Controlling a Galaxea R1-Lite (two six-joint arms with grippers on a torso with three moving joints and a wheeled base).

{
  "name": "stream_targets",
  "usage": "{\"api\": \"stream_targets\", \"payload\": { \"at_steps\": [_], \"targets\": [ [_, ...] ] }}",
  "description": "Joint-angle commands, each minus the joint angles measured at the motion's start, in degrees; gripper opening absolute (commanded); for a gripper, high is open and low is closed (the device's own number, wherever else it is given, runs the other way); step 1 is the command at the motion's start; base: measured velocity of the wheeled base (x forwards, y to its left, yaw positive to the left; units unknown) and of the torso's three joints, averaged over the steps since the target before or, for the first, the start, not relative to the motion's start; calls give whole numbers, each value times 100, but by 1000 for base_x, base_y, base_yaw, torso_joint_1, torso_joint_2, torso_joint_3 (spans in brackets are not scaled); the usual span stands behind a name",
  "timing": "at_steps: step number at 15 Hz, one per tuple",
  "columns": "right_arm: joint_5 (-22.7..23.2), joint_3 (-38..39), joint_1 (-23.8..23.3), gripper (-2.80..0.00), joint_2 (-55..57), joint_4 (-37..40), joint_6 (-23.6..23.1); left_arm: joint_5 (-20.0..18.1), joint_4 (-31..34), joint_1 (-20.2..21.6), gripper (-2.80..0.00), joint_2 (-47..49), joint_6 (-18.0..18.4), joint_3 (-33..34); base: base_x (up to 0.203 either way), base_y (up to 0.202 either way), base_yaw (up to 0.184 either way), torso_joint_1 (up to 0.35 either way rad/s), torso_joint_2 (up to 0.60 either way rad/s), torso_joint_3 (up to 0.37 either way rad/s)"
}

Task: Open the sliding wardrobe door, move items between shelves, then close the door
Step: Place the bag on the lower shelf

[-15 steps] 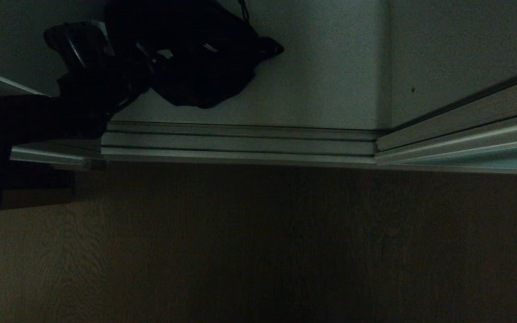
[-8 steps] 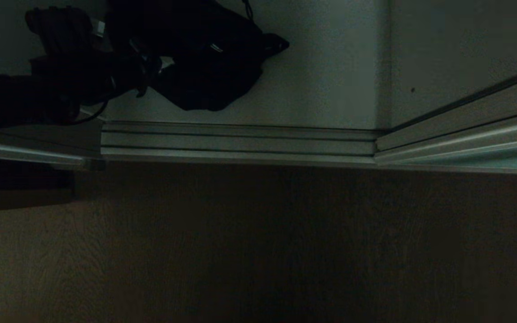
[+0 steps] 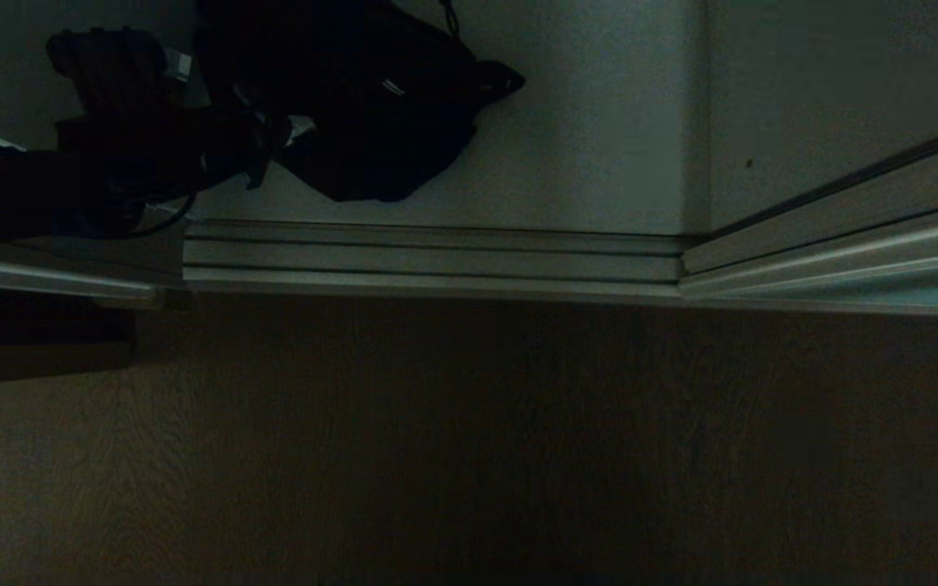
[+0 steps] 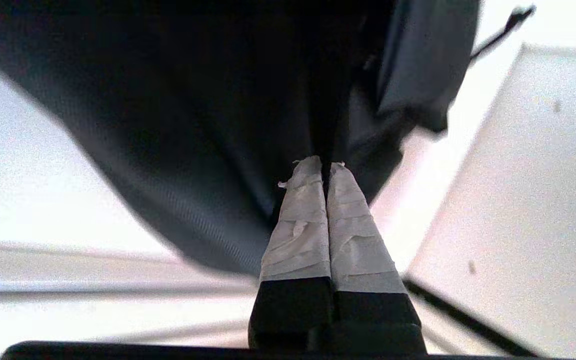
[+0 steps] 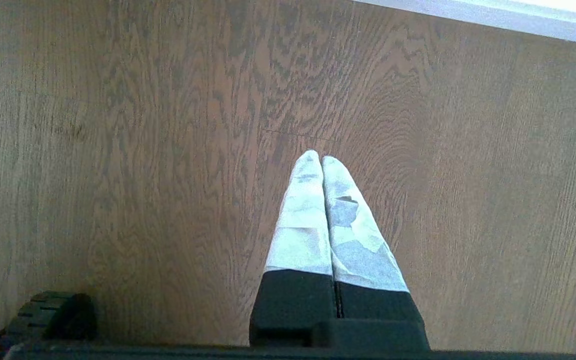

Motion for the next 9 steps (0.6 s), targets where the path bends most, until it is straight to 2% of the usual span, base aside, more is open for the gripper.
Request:
{"api": "stream_targets", "payload": {
  "at_steps": [1, 2, 6, 8, 9],
  "targets": [
    [4, 0, 4, -280, -11, -2, -4, -713, 215, 1, -280, 72, -23, 106, 0, 0, 0, 0, 0, 0],
    [4, 0, 4, -280, -11, -2, -4, -861, 382, 9, -280, -12, -52, 91, 0, 0, 0, 0, 0, 0],
    [4, 0, 4, -280, -13, -2, -4, -932, 377, 168, -280, -277, -877, 6, 0, 0, 0, 0, 0, 0],
    [4, 0, -1, -280, -11, -2, -4, -685, 17, 224, -280, -251, -920, 19, 0, 0, 0, 0, 0, 0],
    [4, 0, 4, -280, -13, -2, -4, -320, -413, 234, -280, -217, -912, 65, 0, 0, 0, 0, 0, 0]
  ]
}}
